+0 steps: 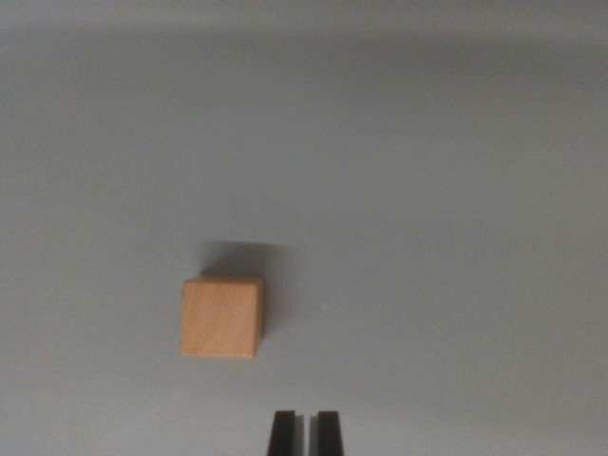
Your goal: Push wooden cube
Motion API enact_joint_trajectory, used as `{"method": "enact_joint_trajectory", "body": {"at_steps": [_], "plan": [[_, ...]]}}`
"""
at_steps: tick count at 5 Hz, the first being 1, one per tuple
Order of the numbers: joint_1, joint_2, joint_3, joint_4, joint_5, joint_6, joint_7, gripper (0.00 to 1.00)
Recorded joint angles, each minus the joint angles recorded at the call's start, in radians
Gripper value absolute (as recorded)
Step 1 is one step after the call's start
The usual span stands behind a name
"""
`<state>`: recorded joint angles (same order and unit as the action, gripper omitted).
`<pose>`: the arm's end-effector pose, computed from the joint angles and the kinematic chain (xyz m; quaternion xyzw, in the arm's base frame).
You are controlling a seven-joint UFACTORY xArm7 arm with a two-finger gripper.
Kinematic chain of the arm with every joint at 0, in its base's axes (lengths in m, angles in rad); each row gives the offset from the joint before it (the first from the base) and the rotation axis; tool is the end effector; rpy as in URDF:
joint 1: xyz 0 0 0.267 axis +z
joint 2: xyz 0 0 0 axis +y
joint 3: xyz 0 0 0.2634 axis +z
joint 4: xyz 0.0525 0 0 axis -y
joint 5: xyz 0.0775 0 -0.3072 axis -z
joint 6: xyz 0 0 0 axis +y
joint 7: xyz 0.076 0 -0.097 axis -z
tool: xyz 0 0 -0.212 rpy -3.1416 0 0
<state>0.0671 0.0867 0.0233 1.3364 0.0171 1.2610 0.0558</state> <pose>0.4613 0.0466 0.1917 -0.9998 -0.0146 0.0063 0.0087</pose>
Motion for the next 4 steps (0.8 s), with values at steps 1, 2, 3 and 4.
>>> {"method": "enact_joint_trajectory", "body": {"at_steps": [1,2,3,4], "plan": [[0.0072,0.015,0.006,-0.041,-0.0002,-0.047,0.013,0.0],[0.0072,0.015,0.006,-0.041,-0.0002,-0.047,0.013,0.0],[0.0145,0.03,0.012,-0.081,-0.0005,-0.094,0.027,0.0],[0.0145,0.03,0.012,-0.081,-0.0005,-0.094,0.027,0.0]]}}
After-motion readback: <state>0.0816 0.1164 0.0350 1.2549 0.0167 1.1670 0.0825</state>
